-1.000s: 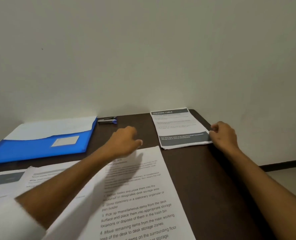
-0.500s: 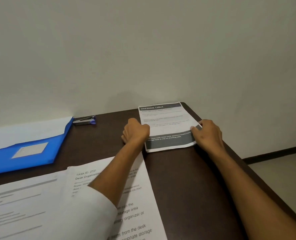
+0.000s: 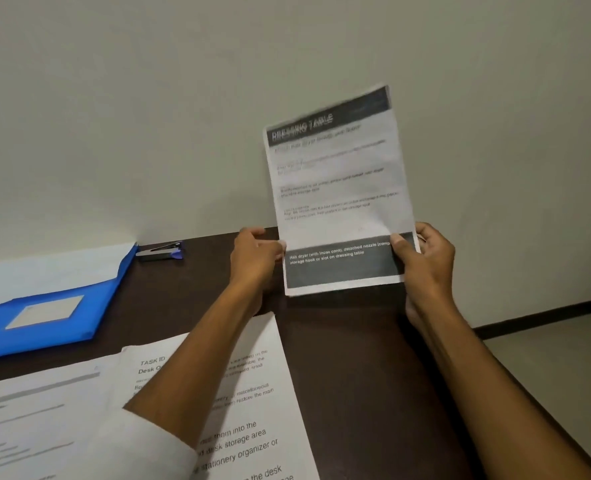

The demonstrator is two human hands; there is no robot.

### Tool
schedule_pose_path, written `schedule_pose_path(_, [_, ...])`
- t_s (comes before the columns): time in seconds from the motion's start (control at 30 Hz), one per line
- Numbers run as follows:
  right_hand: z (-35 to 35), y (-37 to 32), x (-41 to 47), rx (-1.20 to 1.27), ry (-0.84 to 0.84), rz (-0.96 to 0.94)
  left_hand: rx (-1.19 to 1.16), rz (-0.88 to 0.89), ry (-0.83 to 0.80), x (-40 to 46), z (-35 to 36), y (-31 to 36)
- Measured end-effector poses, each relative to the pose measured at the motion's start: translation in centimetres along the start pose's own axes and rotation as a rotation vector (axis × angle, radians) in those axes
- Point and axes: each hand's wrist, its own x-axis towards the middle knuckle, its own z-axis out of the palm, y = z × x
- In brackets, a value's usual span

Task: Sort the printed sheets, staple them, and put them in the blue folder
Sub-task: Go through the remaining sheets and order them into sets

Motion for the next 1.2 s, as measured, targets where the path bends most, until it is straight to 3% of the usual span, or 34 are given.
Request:
schedule_pose_path(0.07, [0.2, -0.6, -0.1, 0.058, -0.035, -0.058, -0.113, 0.096, -0.061, -0.7, -0.4, 1.6])
schedule_pose_path(0.2, [0.6, -0.9, -0.7, -0.101, -0.173, -0.158, -0.207, 0.18, -0.121, -1.9, -0.7, 3.8])
schedule_pose_path(0.4, [0.7, -1.4, -1.8, -0.186, -0.117, -0.281, -0.124, 0.165, -0.109, -2.6, -0.3, 2.1])
schedule_pose_path(0.77, [0.7, -2.6, -1.9, -0.222, -0.036, -0.325, -0.098, 0.115, -0.19, -4.6, 0.1, 1.3])
schedule_pose_path(0.87, [0.4, -2.9, -1.4, -0.18, -0.044, -0.254, -0.083, 0.094, -0.245, -4.8, -1.6, 2.0])
schedule_pose_path(0.97, [0.7, -2.5, -1.7, -0.054, -0.159, -0.068, -0.065, 0.093, -0.301, -4.8, -3.8, 1.7])
schedule_pose_path(1.07, [1.6, -2.0, -2.7, -0.027, -0.278, 0.046, -0.086, 0.034, -0.288, -4.8, -5.5, 0.5])
schedule_pose_path(1.2, [3.0, -1.2, -4.1, -0.097, -0.368, 0.061, -0.143, -0.02, -0.21, -5.0, -6.8, -1.7])
